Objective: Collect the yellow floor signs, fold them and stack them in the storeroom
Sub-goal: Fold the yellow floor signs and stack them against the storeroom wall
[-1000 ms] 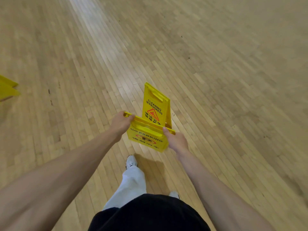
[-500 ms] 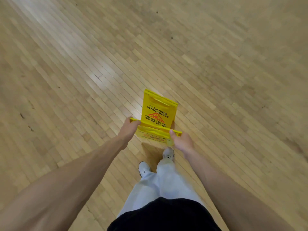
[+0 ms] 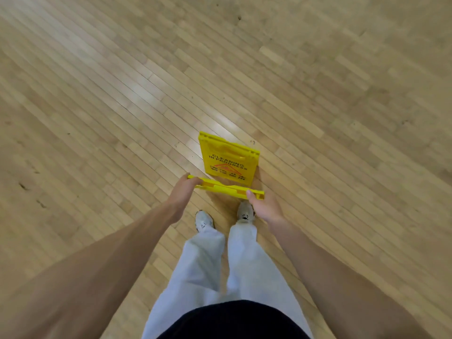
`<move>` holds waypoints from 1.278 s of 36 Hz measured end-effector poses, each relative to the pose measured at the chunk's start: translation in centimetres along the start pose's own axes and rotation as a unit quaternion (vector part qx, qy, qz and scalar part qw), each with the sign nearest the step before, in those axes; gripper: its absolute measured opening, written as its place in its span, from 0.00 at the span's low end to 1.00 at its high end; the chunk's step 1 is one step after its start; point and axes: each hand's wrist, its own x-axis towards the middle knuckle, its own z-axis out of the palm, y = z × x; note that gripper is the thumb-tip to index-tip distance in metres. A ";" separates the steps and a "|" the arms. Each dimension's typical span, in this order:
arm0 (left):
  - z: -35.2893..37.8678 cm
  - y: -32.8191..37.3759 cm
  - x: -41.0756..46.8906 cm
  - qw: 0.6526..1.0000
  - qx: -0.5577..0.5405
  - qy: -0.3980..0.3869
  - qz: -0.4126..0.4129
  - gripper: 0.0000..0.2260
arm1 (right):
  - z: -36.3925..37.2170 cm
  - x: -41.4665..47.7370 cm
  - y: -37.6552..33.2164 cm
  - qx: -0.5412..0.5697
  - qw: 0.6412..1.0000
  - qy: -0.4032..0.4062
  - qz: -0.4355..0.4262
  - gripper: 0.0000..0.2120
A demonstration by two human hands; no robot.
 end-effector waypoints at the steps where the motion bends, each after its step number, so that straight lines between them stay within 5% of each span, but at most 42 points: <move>1: -0.1 0.1 1.1 1.000 0.003 -0.005 -0.005 0.30 | 0.5 1.0 -0.1 -0.002 1.000 0.002 0.008 0.13; 24: 1.0 3.4 13.2 0.998 0.038 -0.016 0.037 0.22 | 1.4 11.1 -4.2 0.109 0.992 0.049 0.041 0.12; 28: 1.8 5.0 14.3 0.998 0.050 0.008 0.038 0.26 | 1.0 11.8 -5.8 0.097 0.992 0.054 0.066 0.39; 30: 2.0 5.7 15.4 0.999 0.036 0.025 0.032 0.28 | 0.8 12.4 -6.2 0.089 0.991 0.059 0.081 0.43; 39: 2.7 6.3 17.8 0.993 0.089 0.066 0.035 0.26 | 1.5 13.3 -4.8 0.106 0.990 0.093 0.027 0.33; 46: 1.6 3.1 16.1 0.999 0.015 0.029 0.018 0.25 | 3.8 12.0 -2.1 0.135 0.981 0.135 0.031 0.34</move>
